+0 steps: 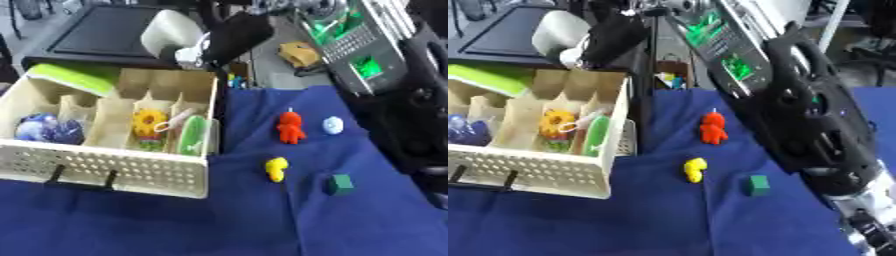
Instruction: Pick up objects from table and place into drawer.
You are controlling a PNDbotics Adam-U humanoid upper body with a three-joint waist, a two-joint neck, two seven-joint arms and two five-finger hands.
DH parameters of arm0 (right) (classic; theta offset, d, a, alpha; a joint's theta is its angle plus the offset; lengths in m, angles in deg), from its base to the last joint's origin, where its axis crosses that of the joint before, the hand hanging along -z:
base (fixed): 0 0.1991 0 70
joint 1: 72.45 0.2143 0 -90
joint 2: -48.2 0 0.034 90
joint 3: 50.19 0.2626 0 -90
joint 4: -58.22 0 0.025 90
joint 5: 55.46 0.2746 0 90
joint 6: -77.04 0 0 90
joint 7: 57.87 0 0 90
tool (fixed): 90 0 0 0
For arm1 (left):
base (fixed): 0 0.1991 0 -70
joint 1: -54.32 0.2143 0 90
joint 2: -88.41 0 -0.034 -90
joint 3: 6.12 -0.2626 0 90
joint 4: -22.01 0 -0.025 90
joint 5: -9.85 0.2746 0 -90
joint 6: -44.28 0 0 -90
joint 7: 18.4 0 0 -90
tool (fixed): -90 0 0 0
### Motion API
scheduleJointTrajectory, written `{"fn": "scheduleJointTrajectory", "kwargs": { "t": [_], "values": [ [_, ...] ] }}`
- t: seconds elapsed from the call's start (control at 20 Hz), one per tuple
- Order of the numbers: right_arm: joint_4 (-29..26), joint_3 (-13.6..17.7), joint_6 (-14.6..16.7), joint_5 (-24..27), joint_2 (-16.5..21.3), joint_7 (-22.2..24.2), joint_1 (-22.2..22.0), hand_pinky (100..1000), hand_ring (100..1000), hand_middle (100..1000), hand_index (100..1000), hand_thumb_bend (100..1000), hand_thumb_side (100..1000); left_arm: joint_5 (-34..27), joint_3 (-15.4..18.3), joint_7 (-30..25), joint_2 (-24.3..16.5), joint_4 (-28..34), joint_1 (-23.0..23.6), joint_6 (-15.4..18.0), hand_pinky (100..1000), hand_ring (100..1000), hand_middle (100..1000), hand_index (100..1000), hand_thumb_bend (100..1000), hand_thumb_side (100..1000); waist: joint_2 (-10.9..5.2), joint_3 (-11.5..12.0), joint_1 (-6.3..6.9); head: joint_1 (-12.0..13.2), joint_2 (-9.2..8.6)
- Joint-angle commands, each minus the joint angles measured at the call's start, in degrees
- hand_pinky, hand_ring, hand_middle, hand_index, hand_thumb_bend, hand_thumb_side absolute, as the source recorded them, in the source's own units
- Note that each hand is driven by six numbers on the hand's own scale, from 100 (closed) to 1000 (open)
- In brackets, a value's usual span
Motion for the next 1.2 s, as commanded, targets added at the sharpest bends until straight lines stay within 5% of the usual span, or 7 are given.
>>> {"fn": "scheduleJointTrajectory", "kwargs": {
  "t": [0.05, 0.35, 0.65, 1.2],
  "values": [
    [1.7, -0.1, 0.6, -1.2, -0.8, 0.2, 1.2, 656, 706, 387, 613, 386, 624, -0.2, -0.1, -0.3, -0.7, 0.7, -0.7, -0.1, 488, 717, 726, 819, 391, 1000, -0.71, 0.2, 0.22, -0.3, -0.33],
    [4.1, -0.5, 1.4, -1.1, -1.9, 0.6, 0.7, 661, 718, 405, 664, 418, 613, -0.2, -0.2, -0.4, -0.5, 0.7, -0.9, -0.1, 488, 717, 727, 819, 390, 1000, -0.42, 0.7, 0.18, -0.4, -0.44],
    [4.2, -0.5, 1.8, -0.3, -2.0, 1.4, 0.5, 672, 737, 429, 806, 501, 625, -0.2, -0.2, -0.5, -0.5, 0.7, -0.9, -0.1, 487, 717, 726, 819, 389, 1000, -0.40, 0.8, 0.23, -0.3, -0.41],
    [1.9, 0.7, 1.7, 0.3, -1.2, 1.6, 0.4, 686, 749, 454, 844, 552, 641, -0.4, -0.1, -0.5, -0.6, 0.7, -0.7, 0.0, 484, 716, 726, 818, 389, 1000, -0.61, 0.4, 0.49, 0.0, -0.64]
  ]
}}
